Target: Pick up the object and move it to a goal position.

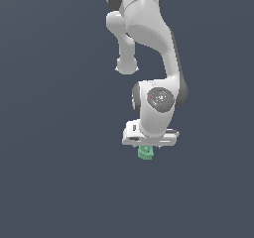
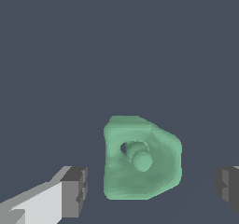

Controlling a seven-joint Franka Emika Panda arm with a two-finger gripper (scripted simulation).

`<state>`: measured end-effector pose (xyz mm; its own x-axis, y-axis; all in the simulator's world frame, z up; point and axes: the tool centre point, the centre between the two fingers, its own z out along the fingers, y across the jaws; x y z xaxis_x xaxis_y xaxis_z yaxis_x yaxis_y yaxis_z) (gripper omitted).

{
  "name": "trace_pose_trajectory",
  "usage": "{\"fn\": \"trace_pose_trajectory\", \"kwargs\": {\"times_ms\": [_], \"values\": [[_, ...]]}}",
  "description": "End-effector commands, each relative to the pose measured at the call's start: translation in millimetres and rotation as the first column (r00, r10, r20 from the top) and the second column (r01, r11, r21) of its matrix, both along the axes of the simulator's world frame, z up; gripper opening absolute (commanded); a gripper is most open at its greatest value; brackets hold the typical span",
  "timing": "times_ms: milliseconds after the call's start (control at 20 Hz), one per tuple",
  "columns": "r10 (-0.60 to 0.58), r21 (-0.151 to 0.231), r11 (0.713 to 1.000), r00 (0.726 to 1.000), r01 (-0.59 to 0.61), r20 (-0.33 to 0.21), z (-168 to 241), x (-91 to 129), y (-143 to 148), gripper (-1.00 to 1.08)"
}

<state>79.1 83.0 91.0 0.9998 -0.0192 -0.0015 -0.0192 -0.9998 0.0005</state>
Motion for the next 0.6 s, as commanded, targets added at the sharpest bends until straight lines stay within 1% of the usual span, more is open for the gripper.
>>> {"fn": "trace_pose_trajectory", "kwargs": {"times_ms": [0,250,550], "values": [[0.000,0.000,1.000,1.000,0.000,0.000,0,0,0,1.00],[0.000,0.000,1.000,1.000,0.000,0.000,-10,0,0,1.00],[-0.001,0.000,1.000,1.000,0.001,0.001,-42,-1,1,1.00]]}}
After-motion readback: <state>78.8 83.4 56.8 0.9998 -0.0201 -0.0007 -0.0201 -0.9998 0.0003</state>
